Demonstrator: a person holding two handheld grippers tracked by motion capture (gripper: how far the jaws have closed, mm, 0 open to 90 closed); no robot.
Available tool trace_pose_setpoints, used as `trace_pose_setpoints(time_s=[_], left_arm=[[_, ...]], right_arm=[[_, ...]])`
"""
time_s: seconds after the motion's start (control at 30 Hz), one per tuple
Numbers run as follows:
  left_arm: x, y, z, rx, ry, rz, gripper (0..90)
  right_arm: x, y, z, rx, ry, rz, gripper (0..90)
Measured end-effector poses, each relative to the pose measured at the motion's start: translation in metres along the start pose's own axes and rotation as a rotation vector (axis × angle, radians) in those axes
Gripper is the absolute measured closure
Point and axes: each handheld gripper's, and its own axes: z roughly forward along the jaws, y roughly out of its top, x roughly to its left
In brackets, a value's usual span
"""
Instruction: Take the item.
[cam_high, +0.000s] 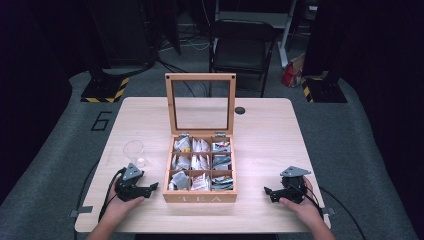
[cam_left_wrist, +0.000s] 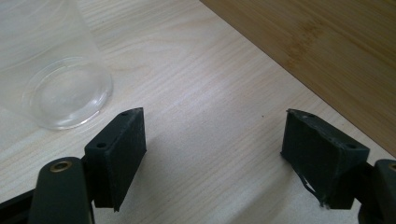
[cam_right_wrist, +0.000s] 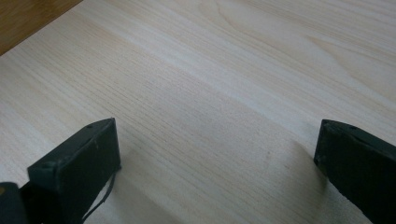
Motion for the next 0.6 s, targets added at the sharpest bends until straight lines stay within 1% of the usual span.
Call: trace_pose_setpoints(time_s=[0.03,0.07,0.13,0.17,0.2,0.23,0.37,0.43,0.53,0.57,0.6], left_arm=[[0.0006,0.0,-0.0004,0.0,0.0,0.005,22.4],[-0.0001,-0.0003,-0.0002,-0.003,-0.002,-0.01,22.8],[0.0,-0.0002,-0.0002,-0.003,-0.001,-0.007,22.9],[0.0006,0.0,-0.0008,0.002,-0.001,0.006,23.0],[0.0006,0.0,-0.0008,0.002,-0.001,0.006,23.3],[-0.0002,-0.0004,-0.0007,0.0,-0.004,-0.007,23.4],[-0.0003,-0.0003,-0.0013,0.0,-0.008,-0.011,24.2],[-0.0012,0.0007,-0.0022,0.004,-0.02,-0.035,25.3],[-0.002,0.0018,-0.0035,-0.004,-0.018,-0.035,25.9],[-0.0018,0.0028,-0.0047,-0.001,-0.017,-0.018,25.9],[-0.0029,0.0034,-0.005,-0.009,-0.018,-0.022,26.0]], right_arm=[[0.0,0.0,-0.0001,0.0,0.001,-0.001,0.0],[0.0,0.0,0.0,0.0,0.0,0.0,0.0],[-0.0001,0.0,0.0,0.0,0.0,-0.001,0.0],[-0.0001,0.0,0.0,0.0,0.0,-0.001,0.0],[-0.0001,0.0,0.0,0.0,0.0,-0.001,0.0],[0.0,0.0,0.0,0.0,0.0,0.0,0.0],[0.0,0.0,-0.0001,0.0,0.004,0.0,0.0],[0.0001,0.0,0.0001,-0.001,-0.001,0.002,0.0],[-0.0001,0.0,-0.0001,0.0,0.001,-0.001,0.0],[0.0001,0.0,0.0001,-0.001,-0.001,0.002,0.0],[0.0,0.0,0.0,0.0,0.0,0.0,0.0]])
